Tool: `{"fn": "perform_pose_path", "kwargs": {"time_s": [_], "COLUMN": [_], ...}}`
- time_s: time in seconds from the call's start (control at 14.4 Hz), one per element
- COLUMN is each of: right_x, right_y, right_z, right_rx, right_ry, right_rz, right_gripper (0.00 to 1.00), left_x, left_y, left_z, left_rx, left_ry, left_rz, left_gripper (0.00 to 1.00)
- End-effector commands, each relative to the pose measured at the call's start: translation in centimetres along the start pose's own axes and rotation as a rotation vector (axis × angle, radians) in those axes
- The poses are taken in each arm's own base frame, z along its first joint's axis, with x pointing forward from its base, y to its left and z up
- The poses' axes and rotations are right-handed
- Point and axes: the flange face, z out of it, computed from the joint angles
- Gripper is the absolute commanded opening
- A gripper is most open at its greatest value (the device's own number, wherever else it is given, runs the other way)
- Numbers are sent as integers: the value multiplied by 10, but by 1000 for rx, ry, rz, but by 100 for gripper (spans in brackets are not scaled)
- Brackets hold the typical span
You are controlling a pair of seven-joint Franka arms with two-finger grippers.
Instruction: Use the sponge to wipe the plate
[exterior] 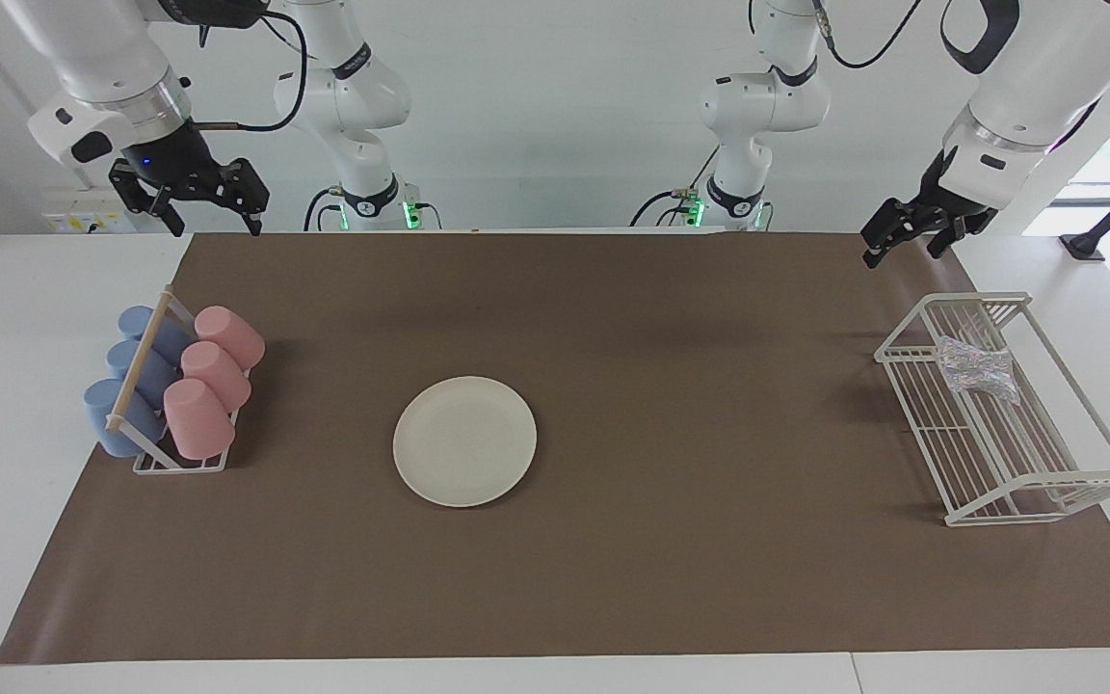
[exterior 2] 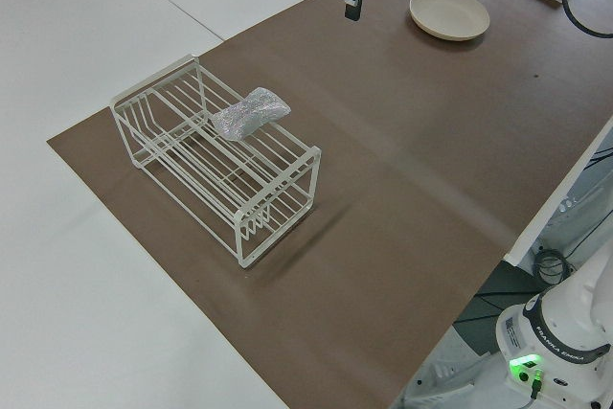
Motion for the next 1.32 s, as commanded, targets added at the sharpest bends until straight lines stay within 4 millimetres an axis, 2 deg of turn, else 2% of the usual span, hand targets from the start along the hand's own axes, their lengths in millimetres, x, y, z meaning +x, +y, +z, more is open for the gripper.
{"fn": "perform_pose_path", "kwargs": {"time_s": [0.0, 0.14, 0.42, 0.62, 0.97, 1.11, 1.25], "right_x": [-6, -10, -7, -6, -5, -5, -5], "right_y": [2, -1, -2, -5, -7, -6, -7], "right_z": [-2, -2, -3, -5, -5, -4, -4], "right_rx": [-12, -5, 3, 47, 49, 50, 50], "right_ry": [-6, -23, -6, 13, 16, 12, 13], "right_rz": [-9, -17, -14, -13, -18, -13, -3], "right_gripper": [100, 100, 100, 100, 100, 100, 100], "left_x": [-6, -5, -1, -6, -20, -11, 4], "left_y": [1, 1, -20, -21, -29, -29, -18], "left_z": [-1, -1, -1, 5, 35, 48, 67], "left_rx": [12, 12, 7, 10, 149, 263, 353], "left_ry": [13, 14, 23, 7, 44, 42, 56], "left_rz": [12, 8, -22, -25, -6, 5, -26], "left_gripper": [100, 100, 100, 100, 100, 100, 100]}}
